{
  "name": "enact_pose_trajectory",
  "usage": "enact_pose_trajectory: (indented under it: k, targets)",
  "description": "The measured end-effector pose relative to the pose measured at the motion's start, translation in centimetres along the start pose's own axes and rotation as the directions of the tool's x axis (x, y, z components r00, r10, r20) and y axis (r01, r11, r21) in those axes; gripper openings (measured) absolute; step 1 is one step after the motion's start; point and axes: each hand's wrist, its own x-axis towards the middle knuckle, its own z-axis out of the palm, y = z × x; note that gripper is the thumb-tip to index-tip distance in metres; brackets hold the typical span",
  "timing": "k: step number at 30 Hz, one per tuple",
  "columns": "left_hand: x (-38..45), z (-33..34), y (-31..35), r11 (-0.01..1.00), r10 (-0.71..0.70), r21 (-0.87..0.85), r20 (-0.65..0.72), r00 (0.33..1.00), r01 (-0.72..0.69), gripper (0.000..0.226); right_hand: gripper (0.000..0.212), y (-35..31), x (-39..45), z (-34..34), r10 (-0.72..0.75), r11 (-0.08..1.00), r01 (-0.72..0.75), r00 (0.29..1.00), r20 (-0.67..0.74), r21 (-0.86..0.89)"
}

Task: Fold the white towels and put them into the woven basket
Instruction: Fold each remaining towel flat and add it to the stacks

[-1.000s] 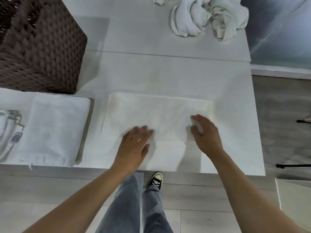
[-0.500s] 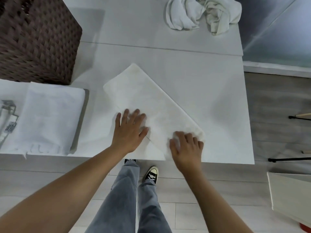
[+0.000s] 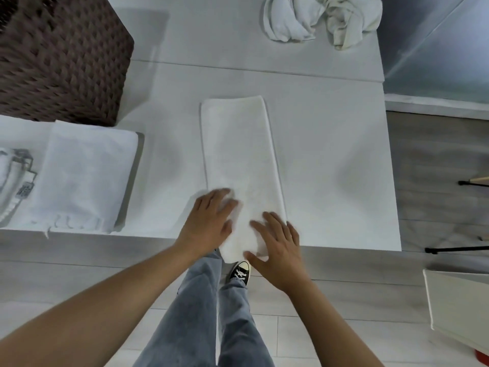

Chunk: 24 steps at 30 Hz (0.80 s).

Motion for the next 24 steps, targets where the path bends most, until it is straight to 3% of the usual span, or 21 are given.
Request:
enact_pose_trajectory:
  k: [3, 5, 8, 10, 14, 18, 20, 22, 24]
  targets:
    - [-3.5, 1.2, 0.6, 0.993, -0.006, -0.115, 0.08, 0.997, 0.016, 0.069, 0.088, 1.9, -0.9, -0.2, -0.095, 0.995, 0.097, 0.988, 0.122, -0.014]
    - [-4.9, 1.7, 0.3, 0.997, 0.029, -0.073, 0.181, 0.983, -0.016, 0.092, 0.096, 2.5, -0.9, 0.0, -0.12, 0.988, 0.132, 0.984, 0.132, -0.08]
    - [-5.3, 2.0, -0.5, 0.995, 0.073, 0.043, 0.219, 0.973, -0.085, 0.117, 0.094, 2.3, -0.3, 0.8, -0.108, 0.988, 0.11, 0.994, 0.031, -0.111]
    - [-5.2, 2.3, -0.6, 0.994, 0.049, 0.084, 0.189, 0.981, -0.066, 0.119, 0.082, 1.8, -0.1, 1.1, -0.095, 0.992, 0.091, 0.994, -0.046, -0.091]
    - [-5.1, 3.1, 0.1, 0.998, 0.021, 0.05, 0.12, 0.993, -0.027, 0.107, 0.045, 0.6, 0.5, -0.1, -0.021, 1.0, 0.021, 0.982, -0.187, -0.001]
    - [-4.8, 3.0, 0.6, 0.998, -0.031, -0.054, 0.012, 0.999, 0.032, 0.084, 0.035, -0.8, 1.1, -2.3, 0.103, 0.972, -0.07, 0.985, -0.139, 0.224]
    - [-4.6, 2.1, 0.9, 0.99, -0.063, -0.128, -0.03, 0.998, 0.059, 0.073, 0.035, -1.5, 0.6, -3.8, 0.245, 0.894, -0.209, 0.969, -0.042, 0.396]
    - [-4.6, 0.8, 1.2, 0.962, -0.09, -0.261, -0.055, 0.994, 0.073, 0.052, 0.033, -1.8, 0.0, -5.0, 0.372, 0.75, -0.327, 0.927, 0.043, 0.575]
    - [-4.6, -0.5, 1.3, 0.916, -0.13, -0.382, -0.004, 0.991, 0.119, 0.03, 0.03, -1.9, -0.3, -5.7, 0.43, 0.589, -0.351, 0.899, 0.084, 0.728]
